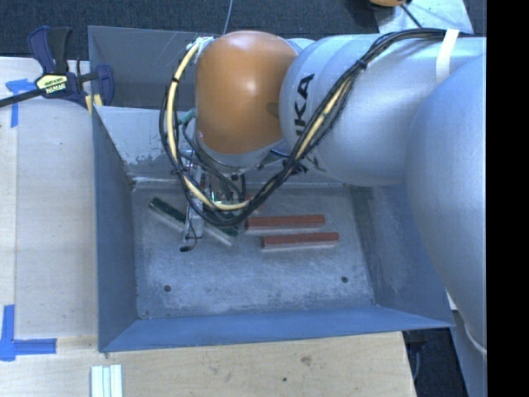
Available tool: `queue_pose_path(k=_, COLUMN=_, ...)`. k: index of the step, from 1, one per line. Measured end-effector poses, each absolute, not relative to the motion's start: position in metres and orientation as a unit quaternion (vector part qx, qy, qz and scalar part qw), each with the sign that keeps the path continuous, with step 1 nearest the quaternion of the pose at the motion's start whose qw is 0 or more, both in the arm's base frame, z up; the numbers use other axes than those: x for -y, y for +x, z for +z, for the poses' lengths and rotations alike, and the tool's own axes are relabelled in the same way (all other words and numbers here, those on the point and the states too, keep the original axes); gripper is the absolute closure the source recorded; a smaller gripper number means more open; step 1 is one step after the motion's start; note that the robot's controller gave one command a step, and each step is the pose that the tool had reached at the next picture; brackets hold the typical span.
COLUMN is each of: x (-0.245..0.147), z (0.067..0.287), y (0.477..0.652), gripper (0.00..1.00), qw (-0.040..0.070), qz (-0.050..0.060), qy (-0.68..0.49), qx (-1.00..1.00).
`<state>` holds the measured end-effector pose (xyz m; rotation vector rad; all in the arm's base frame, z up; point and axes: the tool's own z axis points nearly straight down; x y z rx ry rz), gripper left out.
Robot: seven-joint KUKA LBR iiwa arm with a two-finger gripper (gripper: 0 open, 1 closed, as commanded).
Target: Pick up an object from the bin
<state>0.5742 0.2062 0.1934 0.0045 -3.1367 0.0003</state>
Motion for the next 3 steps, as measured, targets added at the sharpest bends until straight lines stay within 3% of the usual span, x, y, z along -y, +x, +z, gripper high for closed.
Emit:
queue_pose_path(k=1, x=-0.205, z=0.198, y=0.576, gripper=0.0, qw=-0.001, qz=-0.001, qy=0.0, qx=1.0)
queue_pose_path(k=2, x=-0.2, z=0.147, y=0.592, gripper=0.0, qw=-0.005, qz=-0.001, qy=0.025, qx=1.0)
queue_pose_path(k=3, x=-0.183, z=0.07, y=0.61, gripper=1.0, qw=-0.001, qz=-0.001, qy=0.058, qx=0.998)
